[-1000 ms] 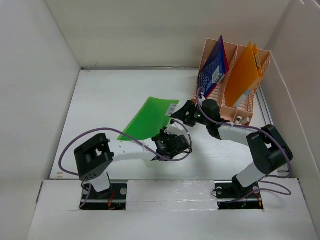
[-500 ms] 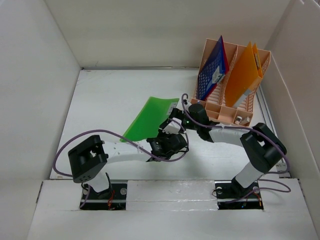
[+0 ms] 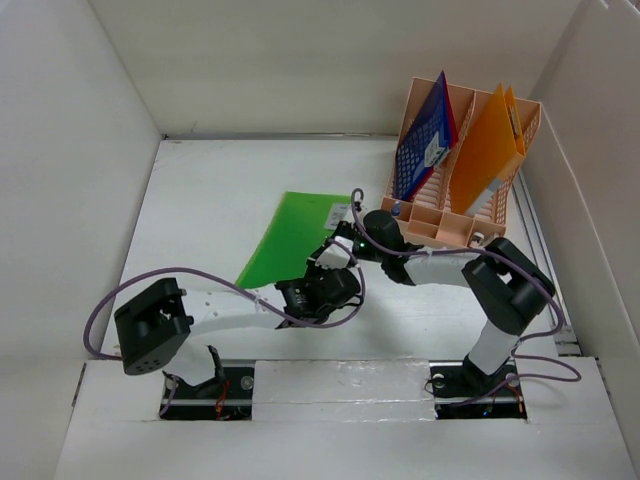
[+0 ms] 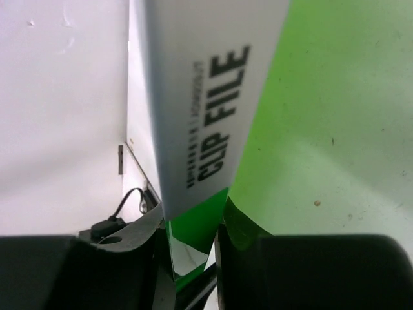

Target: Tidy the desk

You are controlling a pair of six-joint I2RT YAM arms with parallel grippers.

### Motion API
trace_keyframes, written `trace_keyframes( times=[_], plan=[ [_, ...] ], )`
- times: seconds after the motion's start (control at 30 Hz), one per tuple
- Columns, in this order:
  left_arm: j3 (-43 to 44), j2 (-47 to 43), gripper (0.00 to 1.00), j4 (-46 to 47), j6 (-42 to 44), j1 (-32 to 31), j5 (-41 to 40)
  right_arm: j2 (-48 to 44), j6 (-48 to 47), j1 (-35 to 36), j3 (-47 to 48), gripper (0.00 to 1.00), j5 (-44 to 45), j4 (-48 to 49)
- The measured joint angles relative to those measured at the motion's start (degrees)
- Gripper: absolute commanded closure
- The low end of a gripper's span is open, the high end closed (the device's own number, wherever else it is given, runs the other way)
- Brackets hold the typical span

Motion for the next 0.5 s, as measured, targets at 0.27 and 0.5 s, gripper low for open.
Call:
trace_keyframes(
  times=[0.27,0.5],
  plan=[
    [-6.3,-11.5,0.59,3.7,0.8,0.4,1.9,-2.0,-0.4,1.3,1.3,1.00,0.2,-0.5],
    [-7.8,-31.3,0.41,12.7,-0.8,-0.3,4.4,-4.2,-8.0,-1.7,2.7,1.00,7.5,-3.6]
  ],
)
